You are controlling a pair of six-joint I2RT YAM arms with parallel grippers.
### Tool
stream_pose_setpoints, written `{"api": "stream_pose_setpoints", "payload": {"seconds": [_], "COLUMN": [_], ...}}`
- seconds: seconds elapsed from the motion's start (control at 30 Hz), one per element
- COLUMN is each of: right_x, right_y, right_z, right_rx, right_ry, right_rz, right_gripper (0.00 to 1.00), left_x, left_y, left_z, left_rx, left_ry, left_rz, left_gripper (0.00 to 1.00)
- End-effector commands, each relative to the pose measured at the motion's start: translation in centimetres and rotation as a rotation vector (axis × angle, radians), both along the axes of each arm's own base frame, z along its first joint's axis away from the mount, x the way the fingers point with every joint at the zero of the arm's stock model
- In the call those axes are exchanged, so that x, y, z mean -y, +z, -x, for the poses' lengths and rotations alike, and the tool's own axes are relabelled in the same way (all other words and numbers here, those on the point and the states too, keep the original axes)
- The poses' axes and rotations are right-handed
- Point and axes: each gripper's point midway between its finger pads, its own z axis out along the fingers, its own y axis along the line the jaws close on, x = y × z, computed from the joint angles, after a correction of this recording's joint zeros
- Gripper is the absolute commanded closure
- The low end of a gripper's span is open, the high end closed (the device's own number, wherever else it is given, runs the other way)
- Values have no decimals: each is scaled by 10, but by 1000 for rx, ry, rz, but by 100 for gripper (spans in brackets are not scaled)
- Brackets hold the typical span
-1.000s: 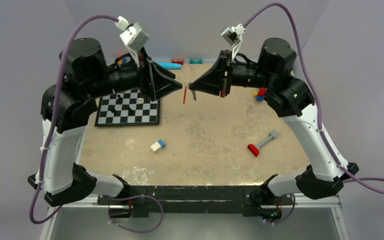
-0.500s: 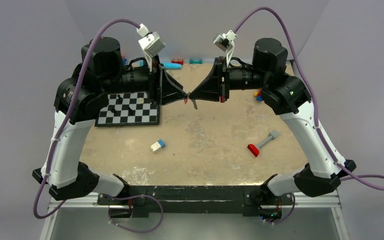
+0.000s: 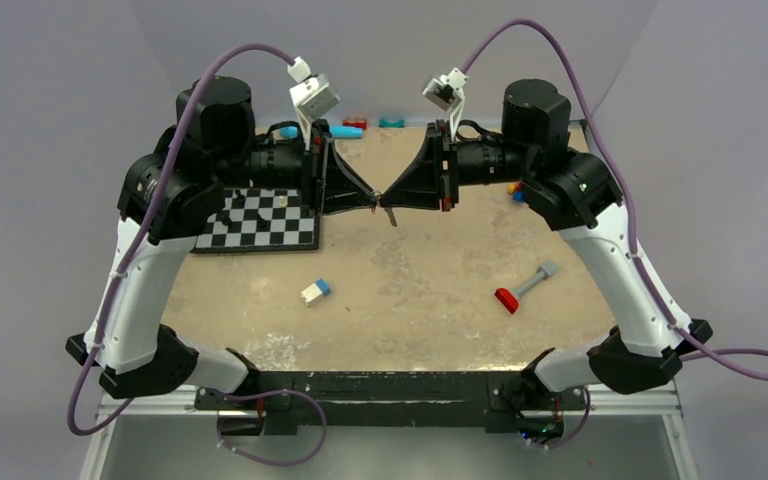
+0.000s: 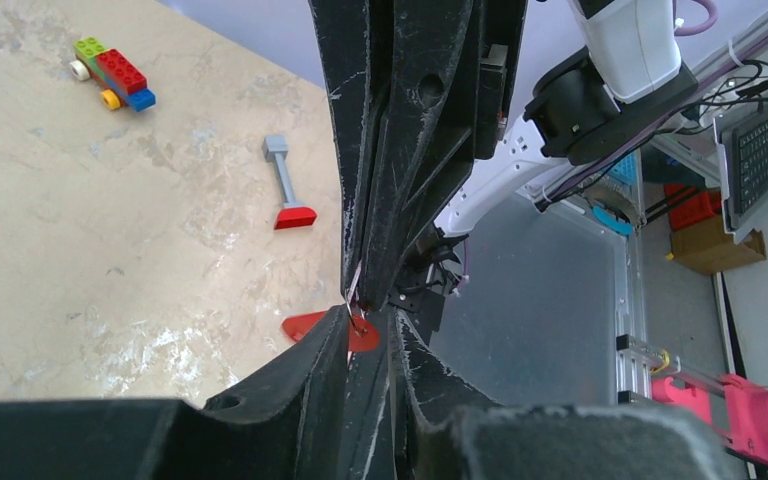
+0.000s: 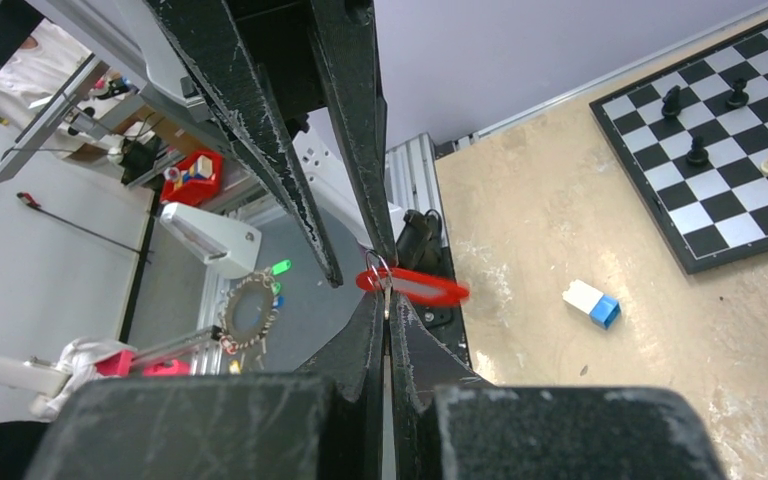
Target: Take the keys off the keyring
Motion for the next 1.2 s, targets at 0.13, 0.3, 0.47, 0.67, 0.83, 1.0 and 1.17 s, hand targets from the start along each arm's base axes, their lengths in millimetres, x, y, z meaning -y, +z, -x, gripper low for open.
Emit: {"api": "stream_pose_setpoints", "payload": {"seconds": [0.13, 0.3, 0.47, 0.67, 0.83, 1.0, 1.17], "right_x": [3, 0, 0, -1, 0, 0, -3], "right_y": [15, 17, 19, 19, 21, 22, 23], "right_z": [13, 15, 16, 16, 17, 15, 17], "right_rx": [45, 52, 59, 59, 65, 73, 55], "right_ry": [39, 45, 39, 44, 42, 30, 45], "right_rz": [-27, -29, -31, -30, -33, -37, -64], "right_gripper": [100, 100, 100, 100, 100, 99, 48], "left_x": [1, 4, 4, 4, 3, 0, 0], "left_y": [13, 16, 14, 11, 11, 13, 20], "left_z": [9, 6, 6, 6, 6, 1, 0], "left_rx": [14, 9, 2, -9, -9, 3, -8], "left_ry": [-38, -39, -39, -35, -25, 21, 39], "left_rz": [50, 57, 55, 50, 50, 50, 81], "left_gripper": [71, 69, 77, 97, 100, 100, 100]}}
